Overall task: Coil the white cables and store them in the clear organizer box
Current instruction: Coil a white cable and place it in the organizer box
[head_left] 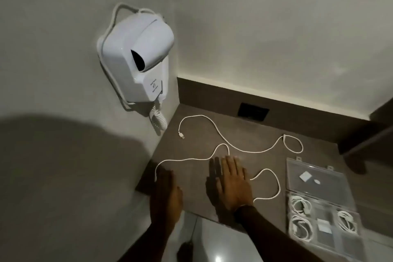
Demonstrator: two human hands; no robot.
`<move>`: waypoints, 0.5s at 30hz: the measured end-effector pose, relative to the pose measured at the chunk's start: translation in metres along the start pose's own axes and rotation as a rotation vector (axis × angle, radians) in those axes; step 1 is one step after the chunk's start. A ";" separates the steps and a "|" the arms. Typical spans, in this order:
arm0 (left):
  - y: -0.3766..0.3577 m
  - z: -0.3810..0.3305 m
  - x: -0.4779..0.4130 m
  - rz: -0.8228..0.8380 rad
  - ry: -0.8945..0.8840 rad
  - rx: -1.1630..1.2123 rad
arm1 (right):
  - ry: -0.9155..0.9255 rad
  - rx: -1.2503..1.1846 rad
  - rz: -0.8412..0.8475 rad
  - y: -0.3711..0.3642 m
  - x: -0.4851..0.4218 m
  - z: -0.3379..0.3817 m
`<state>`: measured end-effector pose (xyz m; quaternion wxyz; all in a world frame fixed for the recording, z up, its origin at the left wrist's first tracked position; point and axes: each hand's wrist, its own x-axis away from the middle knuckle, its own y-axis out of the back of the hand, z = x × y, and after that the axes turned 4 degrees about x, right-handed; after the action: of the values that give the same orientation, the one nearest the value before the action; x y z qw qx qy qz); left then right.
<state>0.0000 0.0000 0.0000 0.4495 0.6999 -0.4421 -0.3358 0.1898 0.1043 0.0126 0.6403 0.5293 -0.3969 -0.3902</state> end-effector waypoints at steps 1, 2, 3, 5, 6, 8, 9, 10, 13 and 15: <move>-0.004 0.009 -0.009 0.004 0.137 0.071 | 0.008 -0.018 0.051 -0.006 -0.009 0.013; -0.005 0.015 -0.019 0.007 0.272 0.105 | 0.016 -0.036 0.046 -0.011 -0.019 0.026; -0.008 0.022 -0.029 -0.014 0.353 0.044 | 0.039 -0.044 0.046 -0.016 -0.028 0.039; -0.009 0.032 -0.050 0.043 0.464 -0.071 | 0.069 -0.068 0.047 -0.026 -0.046 0.064; -0.009 0.035 -0.060 0.084 0.489 -0.100 | 0.082 -0.087 0.049 -0.031 -0.057 0.074; -0.010 0.039 -0.075 0.132 0.468 -0.166 | 0.121 -0.099 0.072 -0.040 -0.078 0.090; -0.010 0.042 -0.082 0.172 0.466 -0.181 | 0.152 -0.107 0.109 -0.044 -0.087 0.099; -0.013 0.044 -0.089 0.160 0.424 -0.161 | 0.189 -0.113 0.141 -0.048 -0.095 0.105; -0.017 0.037 -0.105 0.161 0.353 0.303 | 0.293 -0.131 0.183 -0.049 -0.117 0.109; -0.008 0.024 -0.115 0.264 0.505 0.811 | 0.329 -0.249 0.139 -0.035 -0.124 0.097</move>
<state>-0.0630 0.0998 -0.0077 0.2725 0.8159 -0.4995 0.1031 0.0502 0.1776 -0.0213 0.7824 0.4741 -0.2714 -0.2992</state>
